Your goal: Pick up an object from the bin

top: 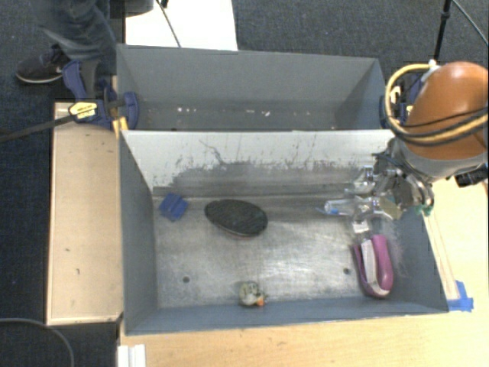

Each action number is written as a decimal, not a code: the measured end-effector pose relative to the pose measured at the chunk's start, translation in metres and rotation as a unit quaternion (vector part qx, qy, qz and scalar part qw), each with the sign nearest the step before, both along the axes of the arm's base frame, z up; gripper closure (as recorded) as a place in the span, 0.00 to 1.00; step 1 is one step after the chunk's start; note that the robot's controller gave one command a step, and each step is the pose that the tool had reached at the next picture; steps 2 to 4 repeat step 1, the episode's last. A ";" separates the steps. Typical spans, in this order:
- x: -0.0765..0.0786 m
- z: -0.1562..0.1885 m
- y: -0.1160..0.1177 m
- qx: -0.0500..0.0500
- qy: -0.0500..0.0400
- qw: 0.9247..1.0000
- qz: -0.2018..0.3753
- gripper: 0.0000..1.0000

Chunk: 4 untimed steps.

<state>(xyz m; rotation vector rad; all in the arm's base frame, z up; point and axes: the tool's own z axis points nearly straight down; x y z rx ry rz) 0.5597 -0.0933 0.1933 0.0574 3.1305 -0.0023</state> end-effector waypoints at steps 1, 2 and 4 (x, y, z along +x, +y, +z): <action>0.001 0.093 0.003 0.000 -0.001 1.000 0.003 1.00; 0.001 0.093 0.003 0.000 -0.001 1.000 0.003 1.00; 0.001 0.093 0.003 0.000 -0.001 1.000 0.003 1.00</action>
Offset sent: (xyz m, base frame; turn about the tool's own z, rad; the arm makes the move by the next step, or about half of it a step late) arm -0.0013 0.0031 0.0873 -0.0138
